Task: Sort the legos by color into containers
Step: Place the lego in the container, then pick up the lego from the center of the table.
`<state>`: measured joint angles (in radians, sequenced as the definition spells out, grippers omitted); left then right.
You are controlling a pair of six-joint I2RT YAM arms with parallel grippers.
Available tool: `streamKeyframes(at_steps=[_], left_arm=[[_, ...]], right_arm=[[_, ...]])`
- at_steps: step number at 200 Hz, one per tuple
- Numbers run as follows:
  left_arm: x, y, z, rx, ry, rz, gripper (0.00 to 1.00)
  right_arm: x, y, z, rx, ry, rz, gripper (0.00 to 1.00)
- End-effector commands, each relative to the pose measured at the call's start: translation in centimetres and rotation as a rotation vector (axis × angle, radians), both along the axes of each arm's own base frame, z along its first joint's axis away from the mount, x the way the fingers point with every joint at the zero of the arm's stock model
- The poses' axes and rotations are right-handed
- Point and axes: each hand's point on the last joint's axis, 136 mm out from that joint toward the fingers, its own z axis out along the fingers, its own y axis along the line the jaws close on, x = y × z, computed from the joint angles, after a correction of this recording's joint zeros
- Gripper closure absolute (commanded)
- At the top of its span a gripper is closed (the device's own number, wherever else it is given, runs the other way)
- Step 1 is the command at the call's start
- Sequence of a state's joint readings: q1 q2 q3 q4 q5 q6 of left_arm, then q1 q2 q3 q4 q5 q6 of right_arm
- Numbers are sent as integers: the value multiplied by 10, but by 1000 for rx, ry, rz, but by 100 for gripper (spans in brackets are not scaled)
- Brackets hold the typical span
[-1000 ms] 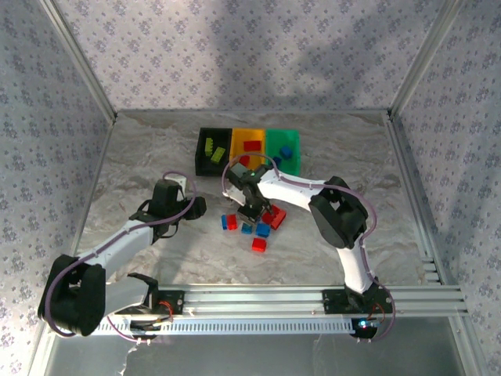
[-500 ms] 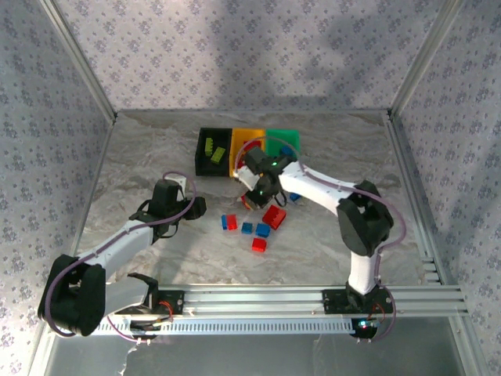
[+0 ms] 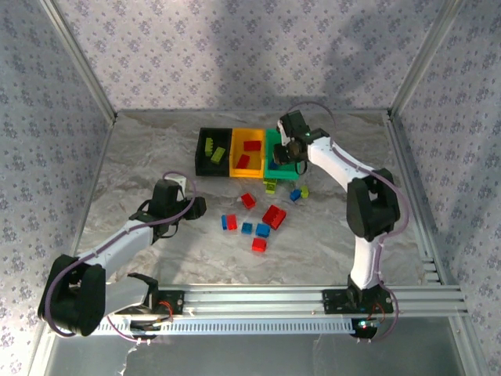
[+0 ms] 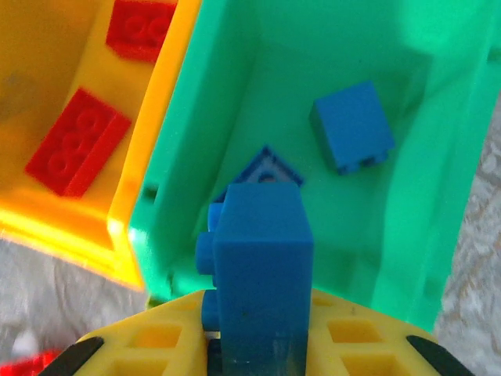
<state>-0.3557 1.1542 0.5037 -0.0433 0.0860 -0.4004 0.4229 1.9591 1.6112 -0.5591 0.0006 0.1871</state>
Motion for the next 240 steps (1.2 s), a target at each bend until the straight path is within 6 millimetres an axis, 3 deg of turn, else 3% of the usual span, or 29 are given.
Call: streamKeyframes(at_steps=[1,27,55,98,147,150,171,188,240], left_arm=[[7,-8,13,-12,-41,-29,37],[7,-7,12,-7,-41,-29,37],[7,-7,13,-8,-42,-30,37],[6,-14,13,-8,-43,-54,37],[4,-23,14,-9,-46,-84,37],[5,-24,14,-9,-48,-86,37],[3,-39,16,-30,-45,-102,37],[-1,-62,16,-55,-29,-126,37],[-2,-114,9,45,140,-79,37]], right_arm=[[24,6,-3,-5,-8,-67,69],[29,12,-5,-7,12,-69,55],[15,13,7,-8,-13,-55,54],[-37,11,23,-34,-49,-7,54],[-93,-13,19,-8,-63,-33,53],[-101,-18,9,-20,-42,-34,53],[-116,-30,1,-24,-53,-45,53],[-124,-38,-6,-31,-54,-51,53],[-139,-59,-22,-100,-68,-49,53]])
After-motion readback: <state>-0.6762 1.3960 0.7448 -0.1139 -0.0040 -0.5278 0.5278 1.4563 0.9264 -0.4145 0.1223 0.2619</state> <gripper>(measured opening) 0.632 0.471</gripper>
